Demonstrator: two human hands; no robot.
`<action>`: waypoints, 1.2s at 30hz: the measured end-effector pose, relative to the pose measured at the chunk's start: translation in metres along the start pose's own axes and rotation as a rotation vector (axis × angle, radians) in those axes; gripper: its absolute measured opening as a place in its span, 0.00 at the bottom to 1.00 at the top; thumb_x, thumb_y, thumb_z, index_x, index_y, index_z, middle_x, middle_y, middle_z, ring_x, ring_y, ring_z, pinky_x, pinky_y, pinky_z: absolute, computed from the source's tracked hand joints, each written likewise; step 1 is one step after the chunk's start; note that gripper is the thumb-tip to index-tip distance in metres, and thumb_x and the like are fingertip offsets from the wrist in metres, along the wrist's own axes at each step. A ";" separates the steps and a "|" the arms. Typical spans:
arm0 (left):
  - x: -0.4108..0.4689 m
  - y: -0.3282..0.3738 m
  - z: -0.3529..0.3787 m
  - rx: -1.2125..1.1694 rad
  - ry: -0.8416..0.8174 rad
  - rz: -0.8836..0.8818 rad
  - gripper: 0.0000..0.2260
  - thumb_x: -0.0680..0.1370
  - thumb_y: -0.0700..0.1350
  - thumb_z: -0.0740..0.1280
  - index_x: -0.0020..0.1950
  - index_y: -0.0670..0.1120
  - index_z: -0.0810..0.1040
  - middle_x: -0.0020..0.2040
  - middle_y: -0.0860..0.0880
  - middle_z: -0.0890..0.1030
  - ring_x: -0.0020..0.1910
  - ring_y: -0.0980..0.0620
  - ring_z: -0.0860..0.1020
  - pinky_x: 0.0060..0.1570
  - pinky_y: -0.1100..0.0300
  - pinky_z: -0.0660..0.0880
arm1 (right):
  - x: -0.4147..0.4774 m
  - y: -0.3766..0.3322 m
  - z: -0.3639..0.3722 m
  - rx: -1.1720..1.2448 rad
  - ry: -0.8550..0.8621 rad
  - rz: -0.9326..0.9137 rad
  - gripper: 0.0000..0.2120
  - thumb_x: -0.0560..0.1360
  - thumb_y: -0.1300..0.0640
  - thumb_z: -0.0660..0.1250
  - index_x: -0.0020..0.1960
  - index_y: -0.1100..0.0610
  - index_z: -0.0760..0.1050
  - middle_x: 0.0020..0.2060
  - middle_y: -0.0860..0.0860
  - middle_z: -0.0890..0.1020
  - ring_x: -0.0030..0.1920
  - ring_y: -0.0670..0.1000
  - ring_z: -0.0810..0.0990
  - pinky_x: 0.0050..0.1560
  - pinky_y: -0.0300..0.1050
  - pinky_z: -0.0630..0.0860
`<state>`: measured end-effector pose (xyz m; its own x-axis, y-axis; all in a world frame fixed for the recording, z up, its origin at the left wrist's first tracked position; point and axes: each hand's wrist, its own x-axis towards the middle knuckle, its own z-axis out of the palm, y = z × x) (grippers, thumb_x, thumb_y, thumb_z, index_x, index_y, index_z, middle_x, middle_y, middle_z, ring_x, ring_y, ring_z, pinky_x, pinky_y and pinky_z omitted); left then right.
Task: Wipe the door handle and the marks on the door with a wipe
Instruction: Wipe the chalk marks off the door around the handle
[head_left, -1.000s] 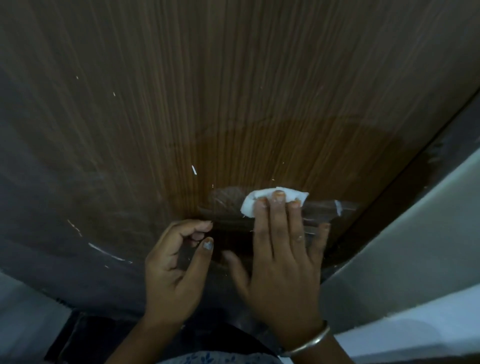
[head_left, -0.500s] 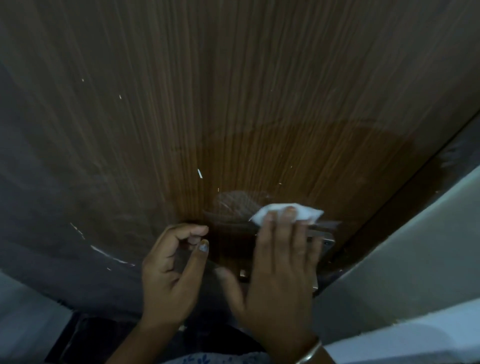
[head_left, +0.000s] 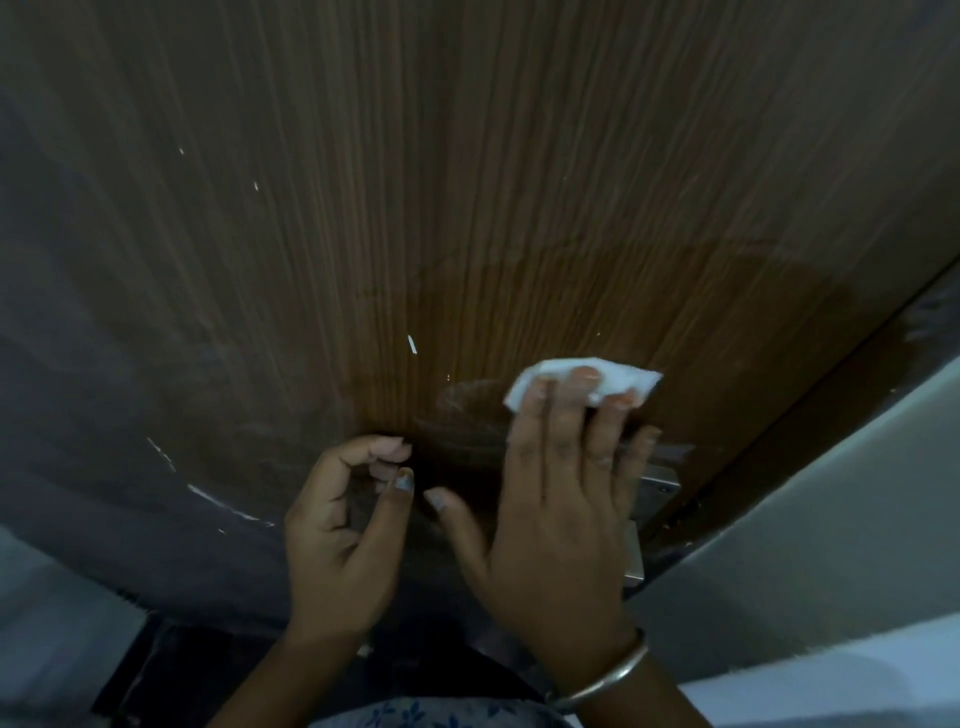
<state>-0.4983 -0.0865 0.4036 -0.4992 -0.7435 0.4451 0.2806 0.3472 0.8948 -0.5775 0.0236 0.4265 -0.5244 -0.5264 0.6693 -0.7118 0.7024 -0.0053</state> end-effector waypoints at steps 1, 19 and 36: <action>0.000 0.000 0.000 -0.010 0.005 -0.004 0.10 0.72 0.42 0.66 0.49 0.56 0.76 0.46 0.60 0.81 0.45 0.62 0.78 0.47 0.71 0.72 | 0.001 -0.005 0.001 0.005 -0.020 -0.076 0.42 0.74 0.36 0.57 0.76 0.59 0.47 0.76 0.53 0.48 0.76 0.59 0.42 0.72 0.64 0.41; -0.002 0.003 -0.004 0.001 -0.001 -0.002 0.08 0.72 0.46 0.63 0.48 0.57 0.76 0.44 0.53 0.80 0.44 0.59 0.78 0.46 0.70 0.73 | -0.020 -0.010 0.004 0.010 -0.305 -0.275 0.39 0.67 0.36 0.63 0.72 0.55 0.65 0.75 0.48 0.59 0.76 0.52 0.51 0.70 0.65 0.37; -0.005 0.000 0.002 -0.007 -0.066 0.000 0.09 0.72 0.47 0.62 0.48 0.60 0.76 0.46 0.59 0.80 0.47 0.60 0.77 0.47 0.71 0.72 | -0.012 -0.021 -0.009 0.011 -0.334 -0.292 0.35 0.68 0.41 0.66 0.71 0.52 0.66 0.74 0.47 0.62 0.76 0.51 0.53 0.71 0.63 0.39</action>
<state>-0.4972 -0.0817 0.4019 -0.5523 -0.7039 0.4466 0.2860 0.3432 0.8947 -0.5522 0.0198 0.4252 -0.4215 -0.8291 0.3674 -0.8566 0.4970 0.1388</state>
